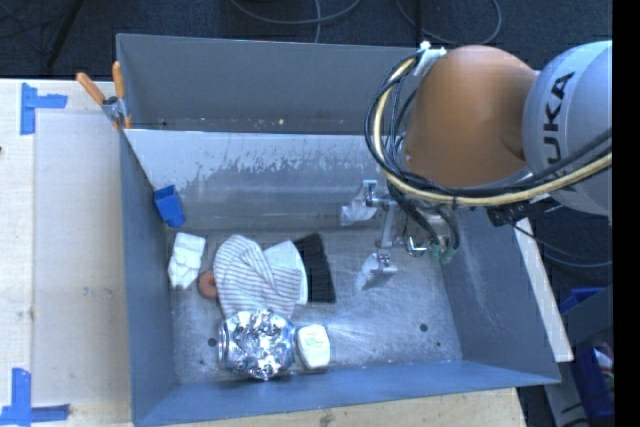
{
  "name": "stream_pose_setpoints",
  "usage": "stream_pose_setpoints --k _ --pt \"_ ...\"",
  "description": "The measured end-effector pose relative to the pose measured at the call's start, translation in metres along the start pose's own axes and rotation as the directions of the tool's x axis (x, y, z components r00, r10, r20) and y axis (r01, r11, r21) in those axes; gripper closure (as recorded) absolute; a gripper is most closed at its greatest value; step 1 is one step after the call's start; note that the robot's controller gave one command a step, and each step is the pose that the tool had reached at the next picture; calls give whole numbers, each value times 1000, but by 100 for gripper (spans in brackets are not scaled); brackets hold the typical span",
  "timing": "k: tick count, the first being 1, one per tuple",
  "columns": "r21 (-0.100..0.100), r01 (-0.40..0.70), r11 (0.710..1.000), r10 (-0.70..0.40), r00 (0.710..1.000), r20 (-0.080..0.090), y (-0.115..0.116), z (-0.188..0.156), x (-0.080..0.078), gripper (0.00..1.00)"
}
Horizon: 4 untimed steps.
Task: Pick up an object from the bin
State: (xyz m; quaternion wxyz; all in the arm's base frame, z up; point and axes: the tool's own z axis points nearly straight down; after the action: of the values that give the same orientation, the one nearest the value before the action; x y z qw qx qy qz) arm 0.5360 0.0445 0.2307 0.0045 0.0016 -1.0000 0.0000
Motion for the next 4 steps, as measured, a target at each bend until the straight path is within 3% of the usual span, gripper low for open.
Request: stream_pose_setpoints --k 1,2,3,4 --pt "-1 -1 1000 1 1000 8 0 -4 -1 0" --pt "0 12 1000 -12 1000 18 30 38 -23 0" --pt "0 119 993 -119 993 8 48 87 -24 0" --pt "2 161 987 -161 987 4 78 94 -43 0"
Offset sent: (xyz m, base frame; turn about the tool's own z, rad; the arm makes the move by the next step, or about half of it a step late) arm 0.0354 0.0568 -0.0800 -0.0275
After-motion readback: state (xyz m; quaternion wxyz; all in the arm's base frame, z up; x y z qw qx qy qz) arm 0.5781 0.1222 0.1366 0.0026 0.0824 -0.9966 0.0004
